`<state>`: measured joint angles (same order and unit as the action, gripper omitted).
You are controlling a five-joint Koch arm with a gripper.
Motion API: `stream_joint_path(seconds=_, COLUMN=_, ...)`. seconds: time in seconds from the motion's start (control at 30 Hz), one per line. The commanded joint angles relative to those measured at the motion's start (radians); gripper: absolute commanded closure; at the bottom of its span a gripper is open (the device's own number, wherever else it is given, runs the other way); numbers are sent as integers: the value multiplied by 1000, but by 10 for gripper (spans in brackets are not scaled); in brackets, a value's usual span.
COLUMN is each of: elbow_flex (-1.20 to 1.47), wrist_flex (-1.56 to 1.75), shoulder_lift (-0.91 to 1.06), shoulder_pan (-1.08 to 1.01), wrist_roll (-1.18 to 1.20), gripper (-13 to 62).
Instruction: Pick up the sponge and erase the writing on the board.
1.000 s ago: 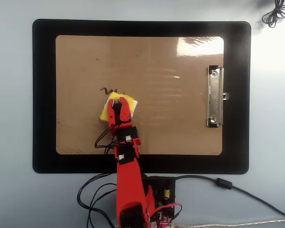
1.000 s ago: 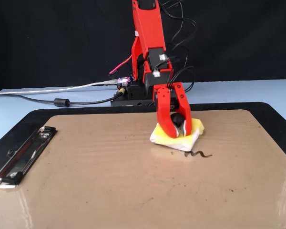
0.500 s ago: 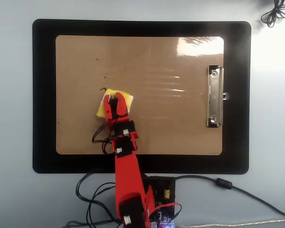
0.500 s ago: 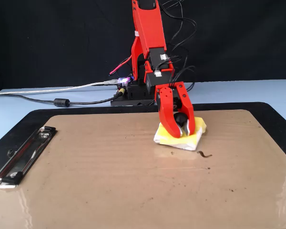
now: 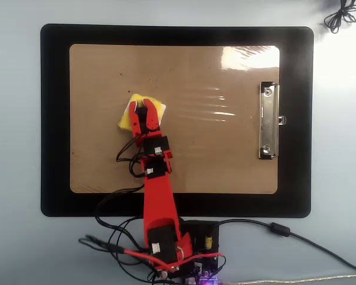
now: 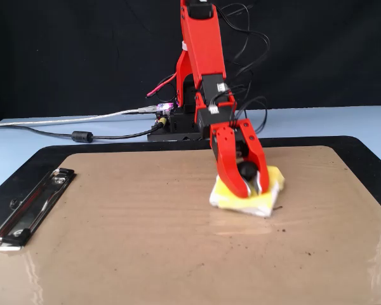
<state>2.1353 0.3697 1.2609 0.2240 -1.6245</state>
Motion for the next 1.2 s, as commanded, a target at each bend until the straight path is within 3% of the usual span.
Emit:
stream_joint_path(seconds=0.0, elbow_flex=12, wrist_flex=14, shoulder_lift=2, shoulder_pan=-21, wrist_roll=-11, gripper=574)
stream_joint_path(seconds=0.2, elbow_flex=348, wrist_flex=12, shoulder_lift=341, shoulder_pan=-20, wrist_roll=-9, gripper=574)
stream_joint_path(seconds=0.4, elbow_flex=-23, wrist_flex=58, shoulder_lift=-74, shoulder_pan=8, wrist_roll=-12, gripper=574)
stream_joint_path(seconds=0.63, elbow_flex=155, wrist_flex=58, shoulder_lift=83, shoulder_pan=209, wrist_roll=-104, gripper=574)
stream_joint_path(seconds=0.8, elbow_flex=-155, wrist_flex=-5, shoulder_lift=-120, shoulder_pan=256, wrist_roll=-74, gripper=574)
stream_joint_path(seconds=1.03, elbow_flex=281, wrist_flex=-106, shoulder_lift=339, shoulder_pan=253, wrist_roll=-54, gripper=574)
stream_joint_path(seconds=1.1, elbow_flex=236, wrist_flex=-101, shoulder_lift=310, shoulder_pan=258, wrist_roll=-32, gripper=574)
stream_joint_path(seconds=1.17, elbow_flex=75, wrist_flex=-101, shoulder_lift=152, shoulder_pan=256, wrist_roll=-29, gripper=574)
